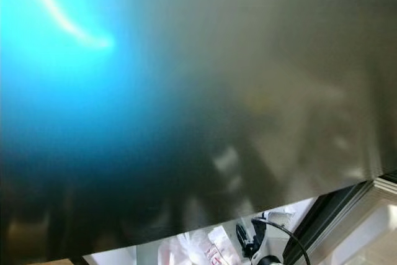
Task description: Restocking fridge
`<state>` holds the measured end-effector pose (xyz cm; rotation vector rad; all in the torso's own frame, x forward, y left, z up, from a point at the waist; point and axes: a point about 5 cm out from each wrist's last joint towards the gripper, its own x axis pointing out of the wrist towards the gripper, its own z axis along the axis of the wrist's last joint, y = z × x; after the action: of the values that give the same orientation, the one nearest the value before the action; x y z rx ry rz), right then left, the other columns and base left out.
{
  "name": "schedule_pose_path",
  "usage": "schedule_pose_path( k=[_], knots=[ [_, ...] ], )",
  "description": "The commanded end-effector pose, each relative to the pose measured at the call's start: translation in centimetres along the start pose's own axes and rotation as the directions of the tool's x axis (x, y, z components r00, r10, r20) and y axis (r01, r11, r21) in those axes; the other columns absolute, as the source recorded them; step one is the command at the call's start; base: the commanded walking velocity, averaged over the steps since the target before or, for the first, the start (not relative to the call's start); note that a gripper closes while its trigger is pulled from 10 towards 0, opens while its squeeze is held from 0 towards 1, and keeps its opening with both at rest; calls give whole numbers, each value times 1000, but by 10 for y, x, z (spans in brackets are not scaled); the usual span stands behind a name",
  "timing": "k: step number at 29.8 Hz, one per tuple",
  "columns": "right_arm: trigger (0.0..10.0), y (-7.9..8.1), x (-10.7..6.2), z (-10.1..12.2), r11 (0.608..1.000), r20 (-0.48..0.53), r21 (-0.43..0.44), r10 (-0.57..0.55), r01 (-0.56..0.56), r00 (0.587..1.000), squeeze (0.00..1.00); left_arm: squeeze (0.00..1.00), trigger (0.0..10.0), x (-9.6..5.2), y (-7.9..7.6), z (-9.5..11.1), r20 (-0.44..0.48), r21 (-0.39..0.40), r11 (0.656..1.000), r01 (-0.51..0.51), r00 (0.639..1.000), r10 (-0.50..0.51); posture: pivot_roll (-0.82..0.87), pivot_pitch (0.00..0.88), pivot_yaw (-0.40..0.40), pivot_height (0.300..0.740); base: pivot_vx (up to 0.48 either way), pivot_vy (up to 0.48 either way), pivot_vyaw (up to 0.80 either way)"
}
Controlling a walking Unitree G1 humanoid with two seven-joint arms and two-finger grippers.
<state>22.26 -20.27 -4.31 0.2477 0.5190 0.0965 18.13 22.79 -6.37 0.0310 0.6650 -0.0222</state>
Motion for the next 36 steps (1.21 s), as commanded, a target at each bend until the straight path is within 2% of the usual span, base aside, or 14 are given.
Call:
schedule_pose_path(
  k=[1,8,9,13,28,36],
  knots=[
    [10000,0,0,2,1000,15,1,6,-6,1000,0,0,10000,1,-6,2,23,11,1000,21,999,-21,-26,19,20,737,0,0,0],
    [10000,1,-1,-1,1000,3,-7,17,-17,1000,0,0,10000,0,-8,3,39,6,1000,20,999,-21,-22,23,16,740,0,0,0],
    [10000,3,-1,-7,1000,-38,-14,22,-23,999,0,0,10000,-1,-8,2,48,4,1000,22,999,-22,-21,25,15,740,0,0,0],
    [10000,6,-2,-12,999,-77,-34,33,-35,996,0,0,10000,-1,-8,2,51,-1,1000,23,998,-23,-18,28,13,740,0,0,0],
    [10000,-1,-11,-32,996,-195,-91,-38,21,980,0,0,10000,-2,-5,-6,-14,-30,999,22,1000,-22,-16,40,8,740,0,0,0],
    [10000,-2,-11,-32,995,-193,-95,-57,39,980,0,0,10000,-1,-6,-6,-18,-38,999,25,999,-26,-13,46,4,740,-30,0,0]
  ],
)
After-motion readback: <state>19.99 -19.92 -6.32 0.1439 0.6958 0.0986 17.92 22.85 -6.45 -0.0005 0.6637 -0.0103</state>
